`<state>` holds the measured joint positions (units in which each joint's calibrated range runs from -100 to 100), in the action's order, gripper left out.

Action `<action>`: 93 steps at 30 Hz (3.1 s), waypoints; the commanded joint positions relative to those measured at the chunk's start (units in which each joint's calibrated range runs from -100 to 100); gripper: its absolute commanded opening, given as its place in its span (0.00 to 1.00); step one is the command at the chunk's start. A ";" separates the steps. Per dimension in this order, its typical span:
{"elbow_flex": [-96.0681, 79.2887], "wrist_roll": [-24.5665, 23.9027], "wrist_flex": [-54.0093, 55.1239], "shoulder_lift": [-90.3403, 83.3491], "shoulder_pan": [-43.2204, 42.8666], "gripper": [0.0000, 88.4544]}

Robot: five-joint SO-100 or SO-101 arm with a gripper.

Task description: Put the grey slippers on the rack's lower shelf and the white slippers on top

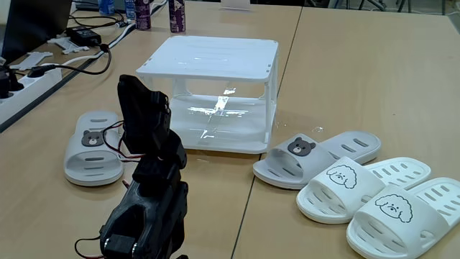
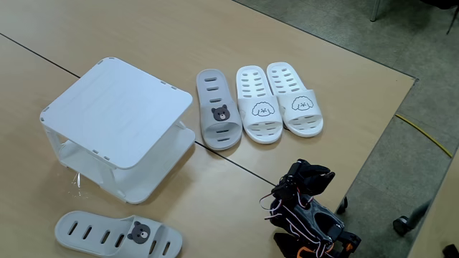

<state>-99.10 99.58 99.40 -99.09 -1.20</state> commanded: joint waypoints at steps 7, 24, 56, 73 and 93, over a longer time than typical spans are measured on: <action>-0.27 0.42 0.17 0.19 0.29 0.01; -0.27 0.42 -0.18 41.16 -14.10 0.01; 0.27 0.42 -39.43 83.82 -43.95 0.13; 20.30 0.42 -64.37 80.04 -40.00 0.28; 42.40 0.42 -44.87 111.00 -39.51 0.28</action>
<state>-64.51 99.58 52.96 9.77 -41.05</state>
